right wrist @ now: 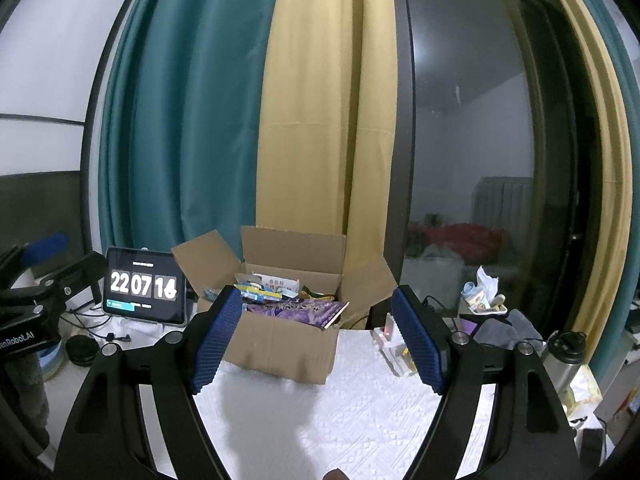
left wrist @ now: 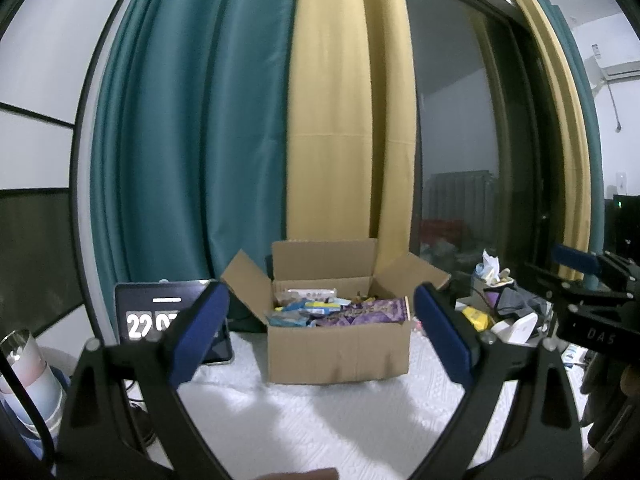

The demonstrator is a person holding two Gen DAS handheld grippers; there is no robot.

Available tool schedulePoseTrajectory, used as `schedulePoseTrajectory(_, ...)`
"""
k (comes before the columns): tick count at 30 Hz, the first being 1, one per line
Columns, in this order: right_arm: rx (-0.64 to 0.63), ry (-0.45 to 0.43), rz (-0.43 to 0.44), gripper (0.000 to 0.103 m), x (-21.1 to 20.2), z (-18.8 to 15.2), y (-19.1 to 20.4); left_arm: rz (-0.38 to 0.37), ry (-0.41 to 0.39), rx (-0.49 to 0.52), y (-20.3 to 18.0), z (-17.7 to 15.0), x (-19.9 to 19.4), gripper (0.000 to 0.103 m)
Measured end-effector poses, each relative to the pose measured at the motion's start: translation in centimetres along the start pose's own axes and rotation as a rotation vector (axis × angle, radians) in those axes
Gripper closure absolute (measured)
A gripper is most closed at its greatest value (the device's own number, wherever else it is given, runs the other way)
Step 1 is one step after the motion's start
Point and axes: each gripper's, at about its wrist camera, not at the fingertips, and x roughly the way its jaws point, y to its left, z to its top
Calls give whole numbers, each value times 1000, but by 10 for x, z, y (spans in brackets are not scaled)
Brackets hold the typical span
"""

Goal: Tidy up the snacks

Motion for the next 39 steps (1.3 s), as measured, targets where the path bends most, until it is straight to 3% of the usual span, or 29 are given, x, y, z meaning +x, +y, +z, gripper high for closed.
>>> schedulePoseTrajectory(39, -4, 5, 10, 23, 2, -1, -3, 12, 3, -6, -1, -3, 0, 8)
